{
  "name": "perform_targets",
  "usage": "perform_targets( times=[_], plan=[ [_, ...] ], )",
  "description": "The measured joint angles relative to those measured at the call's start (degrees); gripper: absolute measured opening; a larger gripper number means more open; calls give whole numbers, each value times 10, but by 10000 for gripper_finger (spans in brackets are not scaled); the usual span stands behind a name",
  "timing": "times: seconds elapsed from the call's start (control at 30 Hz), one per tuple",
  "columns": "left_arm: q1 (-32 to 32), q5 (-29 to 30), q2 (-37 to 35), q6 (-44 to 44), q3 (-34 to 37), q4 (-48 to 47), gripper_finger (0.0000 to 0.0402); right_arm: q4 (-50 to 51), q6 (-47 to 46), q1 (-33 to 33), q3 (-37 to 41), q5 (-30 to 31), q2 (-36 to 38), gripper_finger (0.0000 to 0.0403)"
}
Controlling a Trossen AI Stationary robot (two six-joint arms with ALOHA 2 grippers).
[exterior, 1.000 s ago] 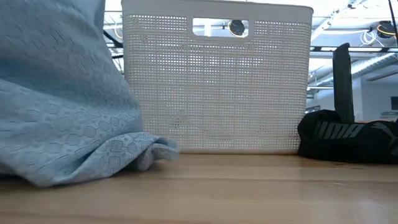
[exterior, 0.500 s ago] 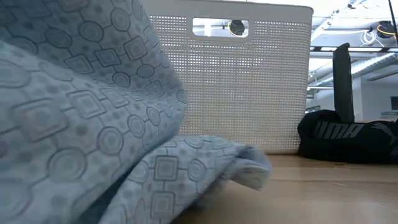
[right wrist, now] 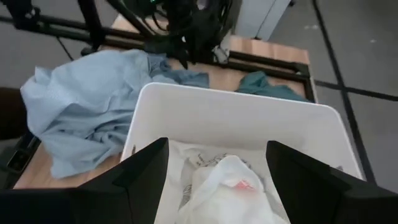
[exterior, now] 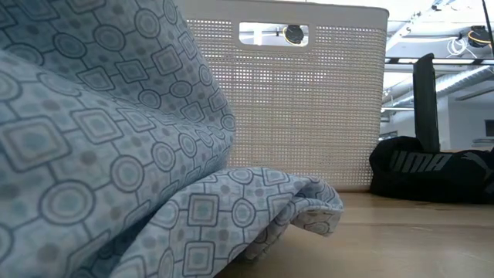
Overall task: Sort clothes
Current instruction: Move the clothes to the bottom left of the table, then move the green shirt to the bottom middle of the table
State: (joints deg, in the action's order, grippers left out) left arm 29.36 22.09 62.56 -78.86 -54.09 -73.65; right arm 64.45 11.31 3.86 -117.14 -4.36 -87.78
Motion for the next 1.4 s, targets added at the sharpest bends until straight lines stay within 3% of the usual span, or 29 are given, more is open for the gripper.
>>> perform_targets(
  times=[0.13, 0.2, 0.47, 0.6, 0.73, 0.87, 0.97, 1.23, 1.4],
  plan=[
    [-3, 138, -37, 7, -46, -50, 124, -96, 8, 27, 108, 1, 62, 260],
    [-22, 166, -63, 36, -50, -45, 124, -156, 5, 40, 176, 2, 93, 260],
    [-171, 153, -107, 163, -35, -21, 125, -366, -33, 79, 436, 2, 193, 260],
    [-248, 103, -107, 267, -35, 45, 125, -426, -52, 93, 509, 0, 214, 260],
    [-326, 67, -94, 388, -35, 120, 125, -450, -62, 107, 542, 2, 225, 260],
    [-419, 43, -71, 451, -35, 143, 125, -462, -61, 126, 548, 3, 225, 260],
    [-481, -9, -50, 485, -35, 171, 125, -465, -57, 145, 548, 7, 226, 260],
    [-587, -145, 9, 615, -35, 319, 125, -516, 4, 218, 548, 116, 203, 253],
    [-675, -129, 30, 644, -35, 330, 125, -630, 14, 292, 548, 121, 165, 253]
  ],
)
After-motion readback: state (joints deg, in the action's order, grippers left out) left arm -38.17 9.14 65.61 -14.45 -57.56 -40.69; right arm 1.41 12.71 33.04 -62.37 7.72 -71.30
